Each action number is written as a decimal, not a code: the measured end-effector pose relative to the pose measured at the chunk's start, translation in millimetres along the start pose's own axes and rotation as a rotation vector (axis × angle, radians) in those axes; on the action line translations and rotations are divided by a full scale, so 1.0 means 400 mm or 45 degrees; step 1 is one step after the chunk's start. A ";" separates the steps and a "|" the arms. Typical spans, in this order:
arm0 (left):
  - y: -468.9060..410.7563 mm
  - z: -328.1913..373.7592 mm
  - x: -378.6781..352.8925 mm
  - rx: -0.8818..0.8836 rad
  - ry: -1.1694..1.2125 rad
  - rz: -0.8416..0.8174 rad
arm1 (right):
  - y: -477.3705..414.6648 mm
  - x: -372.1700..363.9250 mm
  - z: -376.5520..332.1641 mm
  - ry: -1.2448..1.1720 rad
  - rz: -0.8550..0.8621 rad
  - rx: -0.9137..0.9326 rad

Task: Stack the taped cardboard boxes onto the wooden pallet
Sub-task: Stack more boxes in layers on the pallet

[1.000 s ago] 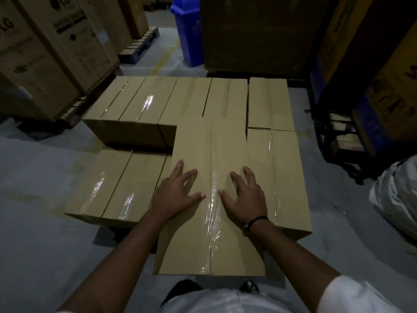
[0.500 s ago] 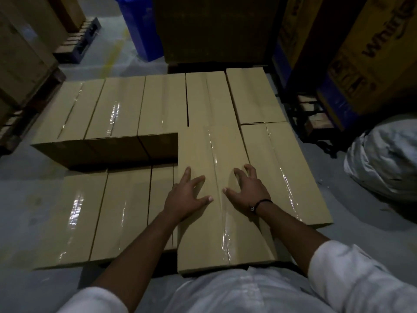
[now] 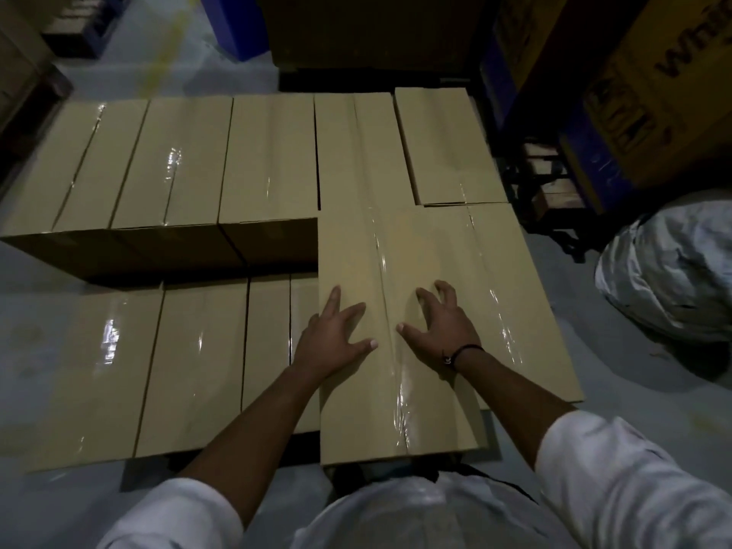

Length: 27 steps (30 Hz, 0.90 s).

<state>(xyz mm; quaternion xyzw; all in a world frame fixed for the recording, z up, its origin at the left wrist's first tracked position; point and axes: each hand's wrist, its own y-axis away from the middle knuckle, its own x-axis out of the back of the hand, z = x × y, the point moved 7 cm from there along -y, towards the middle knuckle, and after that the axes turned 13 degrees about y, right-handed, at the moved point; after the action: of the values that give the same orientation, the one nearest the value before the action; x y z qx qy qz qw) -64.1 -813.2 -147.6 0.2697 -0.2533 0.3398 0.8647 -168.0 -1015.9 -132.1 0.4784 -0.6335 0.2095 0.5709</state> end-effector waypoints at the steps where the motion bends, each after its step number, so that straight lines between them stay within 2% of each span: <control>1: -0.007 -0.004 -0.006 -0.003 0.009 -0.009 | -0.005 -0.002 0.005 0.020 0.012 0.002; 17: -0.092 -0.047 -0.054 0.037 0.008 -0.060 | -0.102 -0.075 0.042 0.088 0.003 0.033; 21: -0.110 -0.057 -0.062 0.043 0.033 -0.095 | -0.125 -0.091 0.050 0.134 -0.011 0.100; 25: -0.125 -0.094 -0.105 0.148 0.037 -0.188 | -0.158 -0.134 0.070 0.440 -0.118 0.162; 27: -0.131 -0.112 -0.131 0.224 -0.004 -0.260 | -0.162 -0.165 0.083 0.570 -0.223 0.115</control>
<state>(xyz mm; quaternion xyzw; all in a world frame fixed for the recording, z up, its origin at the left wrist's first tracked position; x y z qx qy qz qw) -48.4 -841.0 -228.1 0.3694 -0.1949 0.2704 0.8674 -137.7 -1048.0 -219.9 0.4982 -0.4372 0.2881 0.6912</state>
